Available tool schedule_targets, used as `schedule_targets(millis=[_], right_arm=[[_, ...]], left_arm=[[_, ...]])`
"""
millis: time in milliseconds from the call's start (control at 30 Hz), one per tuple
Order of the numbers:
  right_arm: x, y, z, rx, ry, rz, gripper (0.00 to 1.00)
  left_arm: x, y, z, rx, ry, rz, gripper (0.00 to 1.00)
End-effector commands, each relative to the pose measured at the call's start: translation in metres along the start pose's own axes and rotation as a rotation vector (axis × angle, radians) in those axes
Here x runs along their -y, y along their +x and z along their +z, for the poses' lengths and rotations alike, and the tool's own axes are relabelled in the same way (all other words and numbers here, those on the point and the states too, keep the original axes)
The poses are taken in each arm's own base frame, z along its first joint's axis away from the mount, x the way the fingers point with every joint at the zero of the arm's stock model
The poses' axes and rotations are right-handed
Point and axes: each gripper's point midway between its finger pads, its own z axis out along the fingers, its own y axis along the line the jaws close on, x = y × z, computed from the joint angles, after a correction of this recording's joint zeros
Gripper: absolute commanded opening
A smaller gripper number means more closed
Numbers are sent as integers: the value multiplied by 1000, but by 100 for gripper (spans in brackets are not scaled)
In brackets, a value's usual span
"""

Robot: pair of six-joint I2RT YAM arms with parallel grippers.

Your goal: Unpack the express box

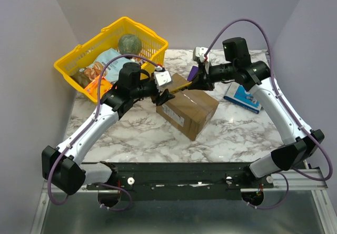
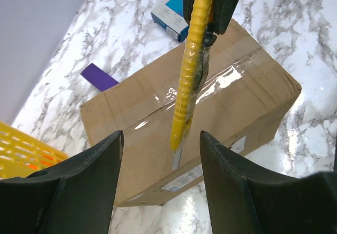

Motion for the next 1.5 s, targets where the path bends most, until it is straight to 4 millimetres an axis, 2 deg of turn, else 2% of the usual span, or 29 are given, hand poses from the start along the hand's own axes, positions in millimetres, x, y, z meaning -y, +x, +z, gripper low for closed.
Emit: schedule_targets(millis=[0, 100, 200, 333, 600, 667, 733, 767, 833, 867, 933, 967, 1033, 1067, 1167, 1367, 1467], right_arm=[[-9, 3, 0, -16, -56, -47, 1], [-7, 2, 0, -20, -55, -45, 1], [-5, 1, 1, -16, -48, -34, 1], [-5, 0, 1, -13, -37, -6, 1], [-5, -4, 2, 9, -26, 32, 1], [-2, -6, 2, 12, -7, 52, 1], [1, -10, -1, 14, 27, 93, 10], [12, -10, -5, 3, 87, 109, 27], [18, -19, -17, 31, 122, 168, 42], [20, -23, -30, 70, 105, 200, 52], [23, -31, -45, 101, 100, 234, 60], [22, -29, -52, 101, 89, 253, 67], [16, -29, -56, 93, 66, 186, 70], [7, -27, -56, 94, 30, 186, 71], [-1, -25, -54, 108, -2, 167, 71], [0, -26, -50, 123, -30, 172, 70], [3, -23, -47, 105, -27, 162, 67]], left_arm=[[12, -8, 8, 44, 88, -61, 67], [14, -13, 11, 63, 117, -69, 64], [16, -17, 14, 73, 147, -79, 57], [20, -15, 17, 74, 180, -89, 40], [24, -11, 24, 76, 227, -100, 16], [25, -12, 25, 79, 239, -96, 1], [23, -19, 26, 103, 236, -79, 0], [23, -23, 25, 116, 236, -76, 0], [21, -35, 24, 148, 233, -81, 0], [21, -40, 24, 166, 241, -79, 0], [18, -54, 23, 214, 230, -73, 0], [19, -59, 23, 241, 238, -68, 0], [17, -68, 26, 298, 236, -81, 0], [16, -70, 27, 310, 239, -92, 0], [19, -72, 36, 331, 269, -101, 0], [27, -73, 48, 320, 328, -114, 0], [24, -75, 52, 326, 325, -107, 0]])
